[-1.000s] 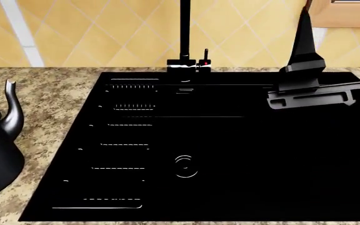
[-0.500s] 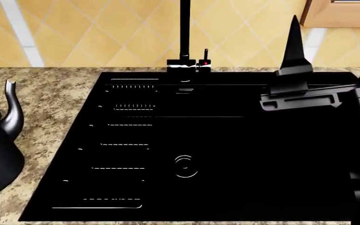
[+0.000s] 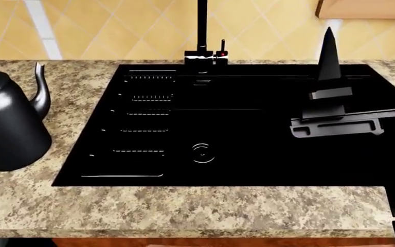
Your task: Pick the kettle from the counter and place it on the tray. Then pick the mug from the cabinet and place it on the tray. Then close the cabinet doors.
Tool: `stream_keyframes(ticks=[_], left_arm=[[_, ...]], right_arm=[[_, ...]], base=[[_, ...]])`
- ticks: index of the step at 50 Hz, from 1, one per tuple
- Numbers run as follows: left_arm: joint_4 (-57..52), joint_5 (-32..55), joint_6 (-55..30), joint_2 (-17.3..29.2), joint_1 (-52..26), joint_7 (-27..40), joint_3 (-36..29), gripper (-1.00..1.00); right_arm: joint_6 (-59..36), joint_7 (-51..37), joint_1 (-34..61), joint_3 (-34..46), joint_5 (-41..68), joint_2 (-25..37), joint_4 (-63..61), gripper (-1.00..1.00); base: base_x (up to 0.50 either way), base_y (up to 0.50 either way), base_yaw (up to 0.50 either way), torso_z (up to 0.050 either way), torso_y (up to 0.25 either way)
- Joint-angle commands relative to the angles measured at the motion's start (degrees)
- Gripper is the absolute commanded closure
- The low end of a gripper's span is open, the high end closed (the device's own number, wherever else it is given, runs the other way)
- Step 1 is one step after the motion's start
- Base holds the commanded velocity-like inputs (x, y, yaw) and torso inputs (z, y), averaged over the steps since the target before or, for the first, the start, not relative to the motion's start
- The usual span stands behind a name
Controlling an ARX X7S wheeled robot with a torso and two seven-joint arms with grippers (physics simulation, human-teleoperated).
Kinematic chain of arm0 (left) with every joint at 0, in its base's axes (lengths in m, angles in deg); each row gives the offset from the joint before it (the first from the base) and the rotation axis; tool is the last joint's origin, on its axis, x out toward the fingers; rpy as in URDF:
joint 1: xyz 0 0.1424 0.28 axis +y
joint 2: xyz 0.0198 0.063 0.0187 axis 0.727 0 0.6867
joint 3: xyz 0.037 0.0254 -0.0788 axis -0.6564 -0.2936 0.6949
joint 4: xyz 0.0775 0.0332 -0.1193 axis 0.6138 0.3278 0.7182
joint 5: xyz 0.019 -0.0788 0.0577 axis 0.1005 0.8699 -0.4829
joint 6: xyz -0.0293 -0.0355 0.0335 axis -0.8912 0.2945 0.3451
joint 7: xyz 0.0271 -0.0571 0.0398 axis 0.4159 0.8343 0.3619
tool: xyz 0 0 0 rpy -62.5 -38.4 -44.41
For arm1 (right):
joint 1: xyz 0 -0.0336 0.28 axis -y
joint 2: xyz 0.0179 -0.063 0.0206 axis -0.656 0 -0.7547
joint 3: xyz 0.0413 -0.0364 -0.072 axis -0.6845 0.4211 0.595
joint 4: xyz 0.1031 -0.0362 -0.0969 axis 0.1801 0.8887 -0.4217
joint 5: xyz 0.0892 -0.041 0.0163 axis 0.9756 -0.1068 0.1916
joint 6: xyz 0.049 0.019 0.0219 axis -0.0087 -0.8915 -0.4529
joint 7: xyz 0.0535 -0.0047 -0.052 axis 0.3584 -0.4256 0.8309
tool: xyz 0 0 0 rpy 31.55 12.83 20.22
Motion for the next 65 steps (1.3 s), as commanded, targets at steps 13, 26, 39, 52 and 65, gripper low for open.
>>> stream_keyframes(ticks=[13, 26, 39, 52, 65], left_arm=[[-64.19, -65.29, -26.33, -2.51, 41.11, -73.57, 1.73, 1.0], [-68.39, -72.53, -26.33, -2.51, 50.64, -81.05, 1.74, 1.0], [-69.15, -68.91, -26.33, -2.51, 52.36, -77.25, 1.45, 1.0], [-69.65, -66.91, -26.32, -2.51, 53.57, -74.44, 1.11, 1.0], [-70.45, -63.44, -26.32, -2.5, 55.28, -70.29, 0.64, 1.0]], right_arm=[[23.0, -6.05, 22.52, 48.03, -15.25, 5.99, -0.42, -1.0], [22.55, -9.72, 25.75, 53.94, -17.51, 4.19, 0.23, -1.0], [22.87, -9.86, 24.71, 54.46, -18.39, 3.51, 0.97, -1.0], [22.96, -10.04, 23.86, 54.43, -18.84, 2.92, 1.38, -1.0], [22.9, -10.16, 23.23, 54.25, -19.19, 2.67, 1.57, -1.0]], base=[[0.0, 0.0, 0.0, 0.0, 0.0], [0.0, 0.36, 0.0, 0.0, 0.0], [0.0, 0.5, 0.0, 0.0, 0.0], [0.0, 0.5, 0.0, 0.0, 0.0], [0.0, 0.5, 0.0, 0.0, 0.0]])
